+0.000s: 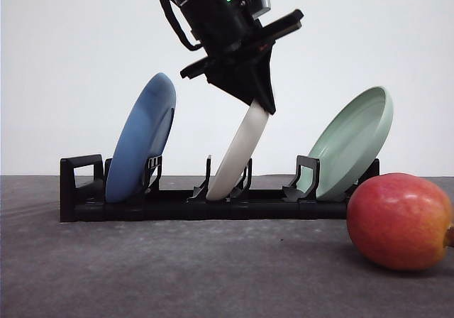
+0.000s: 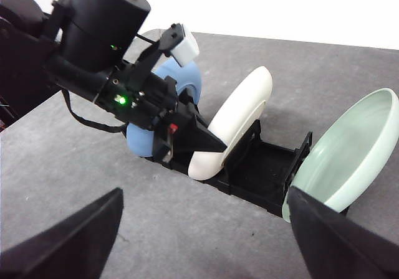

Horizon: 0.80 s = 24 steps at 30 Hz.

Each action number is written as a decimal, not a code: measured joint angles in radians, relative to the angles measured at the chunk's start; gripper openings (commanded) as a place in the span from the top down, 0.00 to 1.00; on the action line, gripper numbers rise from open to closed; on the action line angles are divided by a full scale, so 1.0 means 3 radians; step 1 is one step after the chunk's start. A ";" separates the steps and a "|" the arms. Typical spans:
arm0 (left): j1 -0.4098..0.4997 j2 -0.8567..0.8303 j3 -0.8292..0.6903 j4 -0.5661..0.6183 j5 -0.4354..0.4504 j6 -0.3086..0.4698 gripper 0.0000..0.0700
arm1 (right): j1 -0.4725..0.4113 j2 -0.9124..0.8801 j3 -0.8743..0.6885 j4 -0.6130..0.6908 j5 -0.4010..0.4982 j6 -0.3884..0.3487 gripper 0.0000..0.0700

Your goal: Place pomegranate in white plate

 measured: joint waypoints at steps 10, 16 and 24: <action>-0.0055 -0.0699 0.0025 -0.0163 0.0078 -0.0122 1.00 | 0.0000 0.0000 0.0000 -0.0001 0.0000 0.0000 0.24; -0.0280 -0.1126 0.0027 -0.0734 0.0078 -0.0120 1.00 | 0.0000 0.0000 0.0000 0.0000 0.0000 -0.0001 0.25; -0.0849 -0.1535 0.0025 -0.1536 -0.0197 -0.0093 1.00 | 0.0000 0.0000 0.0000 0.0000 -0.0001 0.0000 0.25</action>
